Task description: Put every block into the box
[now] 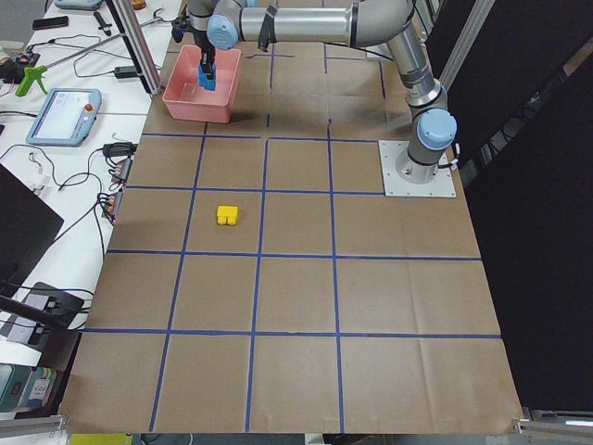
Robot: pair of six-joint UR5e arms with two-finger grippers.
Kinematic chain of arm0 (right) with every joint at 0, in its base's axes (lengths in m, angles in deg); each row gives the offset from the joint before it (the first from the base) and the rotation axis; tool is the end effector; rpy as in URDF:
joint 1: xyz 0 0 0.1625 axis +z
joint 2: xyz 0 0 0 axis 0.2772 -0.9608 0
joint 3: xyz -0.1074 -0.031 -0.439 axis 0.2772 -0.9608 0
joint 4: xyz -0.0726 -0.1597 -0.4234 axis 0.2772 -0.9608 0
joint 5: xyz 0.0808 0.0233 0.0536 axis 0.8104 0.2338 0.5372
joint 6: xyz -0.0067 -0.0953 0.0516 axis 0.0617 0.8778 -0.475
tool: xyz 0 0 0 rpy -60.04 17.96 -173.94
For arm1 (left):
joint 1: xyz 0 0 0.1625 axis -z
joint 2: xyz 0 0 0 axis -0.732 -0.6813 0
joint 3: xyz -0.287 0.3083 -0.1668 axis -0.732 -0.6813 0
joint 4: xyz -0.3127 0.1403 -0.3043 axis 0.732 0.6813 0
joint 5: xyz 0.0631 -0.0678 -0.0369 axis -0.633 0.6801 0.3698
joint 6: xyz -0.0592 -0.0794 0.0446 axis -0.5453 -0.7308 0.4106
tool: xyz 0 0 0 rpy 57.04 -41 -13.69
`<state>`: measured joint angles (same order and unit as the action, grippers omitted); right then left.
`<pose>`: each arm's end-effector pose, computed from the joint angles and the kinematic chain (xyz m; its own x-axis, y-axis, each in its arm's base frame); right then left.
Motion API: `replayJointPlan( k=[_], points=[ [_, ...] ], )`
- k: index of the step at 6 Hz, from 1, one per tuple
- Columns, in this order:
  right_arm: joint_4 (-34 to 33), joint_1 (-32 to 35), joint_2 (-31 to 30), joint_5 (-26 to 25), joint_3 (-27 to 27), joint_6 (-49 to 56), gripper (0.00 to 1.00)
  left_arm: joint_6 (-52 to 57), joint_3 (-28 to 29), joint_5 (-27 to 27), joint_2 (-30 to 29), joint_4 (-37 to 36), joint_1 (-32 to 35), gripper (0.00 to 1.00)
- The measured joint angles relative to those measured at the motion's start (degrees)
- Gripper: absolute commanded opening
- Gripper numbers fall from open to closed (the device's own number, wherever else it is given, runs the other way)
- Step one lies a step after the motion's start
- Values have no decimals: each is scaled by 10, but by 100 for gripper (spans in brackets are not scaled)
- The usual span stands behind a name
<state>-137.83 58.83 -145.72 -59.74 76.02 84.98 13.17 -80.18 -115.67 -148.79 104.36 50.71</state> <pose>-0.0559 -0.6908 0.4317 -0.9977 0.0465 0.0501 0.0513 0.9937 0.0992 -0.2439 -0.7937 0.3854 -0.9997 0.0165 0.0199 0.0147 0.9963 -0.0847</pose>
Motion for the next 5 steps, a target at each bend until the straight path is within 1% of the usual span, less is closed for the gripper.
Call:
replayJointPlan(
  k=[2, 3, 5],
  points=[
    [0, 13, 2, 1, -1, -2, 39, -11, 90, -1, -84, 1, 27, 23],
    [0, 15, 2, 1, -1, -2, 39, -12, 111, -2, -112, 1, 40, 36],
    [-6, 17, 4, 1, -1, -2, 39, -40, 116, -1, -132, 1, 59, 88]
  ],
)
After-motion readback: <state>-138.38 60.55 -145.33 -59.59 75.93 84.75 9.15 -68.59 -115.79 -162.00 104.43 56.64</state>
